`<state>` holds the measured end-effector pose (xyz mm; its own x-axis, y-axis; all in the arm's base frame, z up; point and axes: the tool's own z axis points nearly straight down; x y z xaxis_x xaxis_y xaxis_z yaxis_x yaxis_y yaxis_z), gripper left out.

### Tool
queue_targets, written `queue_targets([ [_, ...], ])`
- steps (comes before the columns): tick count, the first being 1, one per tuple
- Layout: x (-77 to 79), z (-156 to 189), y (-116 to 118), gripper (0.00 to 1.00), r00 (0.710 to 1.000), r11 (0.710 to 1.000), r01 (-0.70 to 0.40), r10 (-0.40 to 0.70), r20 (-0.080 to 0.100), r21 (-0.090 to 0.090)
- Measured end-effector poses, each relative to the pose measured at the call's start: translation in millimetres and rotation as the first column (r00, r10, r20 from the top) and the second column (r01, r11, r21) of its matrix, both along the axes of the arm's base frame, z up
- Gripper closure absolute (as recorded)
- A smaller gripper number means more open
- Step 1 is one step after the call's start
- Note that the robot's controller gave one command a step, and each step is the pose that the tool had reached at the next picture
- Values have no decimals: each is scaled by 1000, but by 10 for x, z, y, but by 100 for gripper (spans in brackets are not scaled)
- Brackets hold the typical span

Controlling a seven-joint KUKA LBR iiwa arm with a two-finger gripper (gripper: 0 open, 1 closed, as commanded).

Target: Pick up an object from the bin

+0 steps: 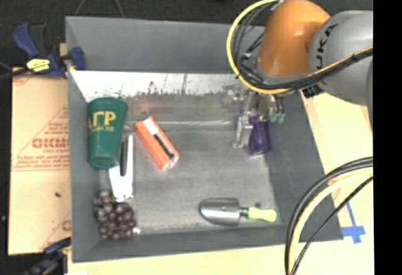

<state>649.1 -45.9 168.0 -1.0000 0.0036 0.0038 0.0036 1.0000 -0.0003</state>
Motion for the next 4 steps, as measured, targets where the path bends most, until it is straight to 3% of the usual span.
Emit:
queue_targets([
  [1, 16, 53, -1, 0, 1000, 1000, -1, 1, 8, -1],
  [2, -925, -992, 48, 0, 1000, 1000, -8, 8, 2, -1],
  [3, 38, -362, -1006, 0, 971, 972, 237, -237, 32, 8],
  [4, -1725, -681, -142, 0, 998, 998, 60, -60, -3, 2],
])
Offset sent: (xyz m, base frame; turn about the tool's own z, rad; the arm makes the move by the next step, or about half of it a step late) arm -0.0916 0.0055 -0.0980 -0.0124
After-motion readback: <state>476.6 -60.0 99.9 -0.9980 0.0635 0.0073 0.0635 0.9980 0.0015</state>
